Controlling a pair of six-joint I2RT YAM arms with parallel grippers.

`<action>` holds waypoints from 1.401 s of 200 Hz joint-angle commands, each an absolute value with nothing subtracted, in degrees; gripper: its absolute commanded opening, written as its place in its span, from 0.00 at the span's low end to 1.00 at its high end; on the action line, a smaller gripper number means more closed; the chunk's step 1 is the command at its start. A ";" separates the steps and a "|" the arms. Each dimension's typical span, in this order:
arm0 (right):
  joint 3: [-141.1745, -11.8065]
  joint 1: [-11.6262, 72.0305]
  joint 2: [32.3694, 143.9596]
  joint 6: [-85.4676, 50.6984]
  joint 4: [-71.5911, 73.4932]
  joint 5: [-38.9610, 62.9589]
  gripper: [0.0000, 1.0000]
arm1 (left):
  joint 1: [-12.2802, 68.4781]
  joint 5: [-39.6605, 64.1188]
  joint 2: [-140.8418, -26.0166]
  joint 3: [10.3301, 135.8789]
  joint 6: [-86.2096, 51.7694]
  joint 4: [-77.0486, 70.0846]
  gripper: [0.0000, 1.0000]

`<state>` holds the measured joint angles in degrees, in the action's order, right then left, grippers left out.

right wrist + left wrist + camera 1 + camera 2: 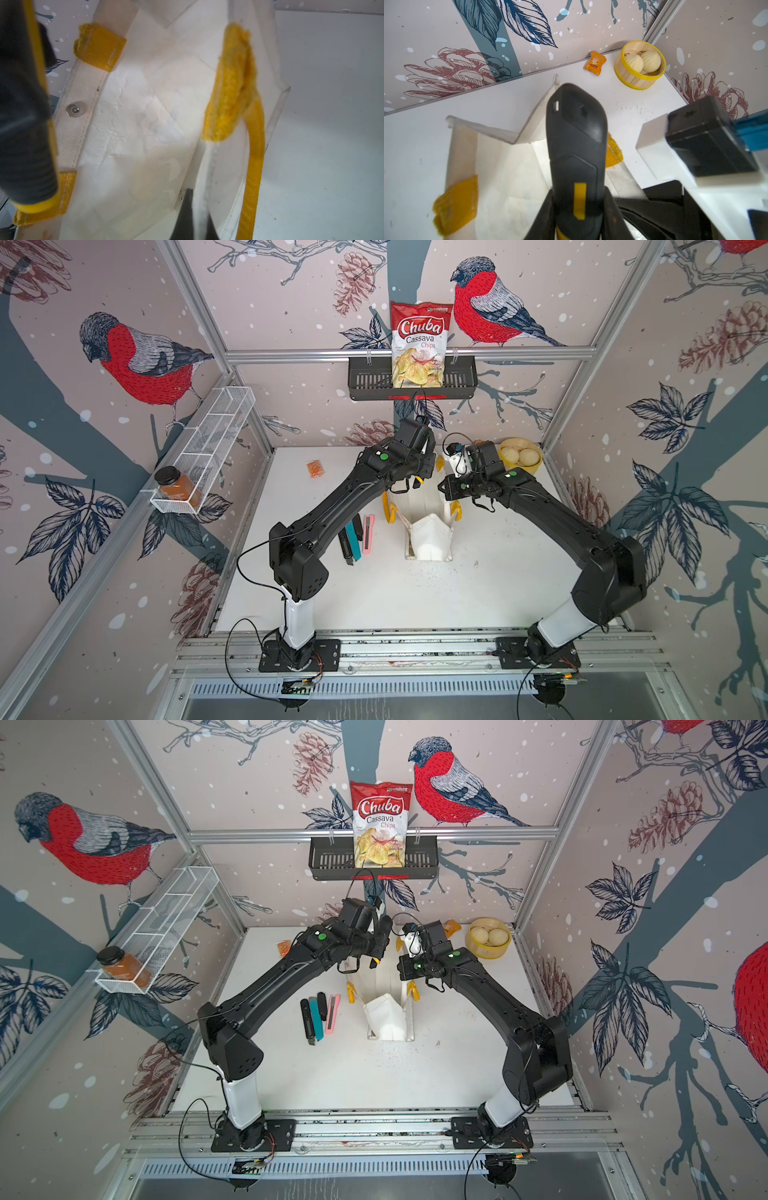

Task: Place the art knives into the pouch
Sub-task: Place the utility knife in the pouch.

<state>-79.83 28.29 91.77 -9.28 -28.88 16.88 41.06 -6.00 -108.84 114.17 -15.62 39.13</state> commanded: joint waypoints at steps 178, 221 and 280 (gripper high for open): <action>-79.28 26.35 95.55 -14.58 -21.71 16.67 0.00 | 42.69 1.37 -122.55 113.46 -15.00 34.19 0.20; -78.67 25.86 93.38 -15.43 -21.34 13.29 0.00 | 43.02 -0.45 -125.08 113.12 -14.34 37.70 0.20; -74.66 20.93 88.19 -15.87 -20.76 13.08 0.00 | 43.07 -1.26 -126.66 112.76 -14.22 38.81 0.20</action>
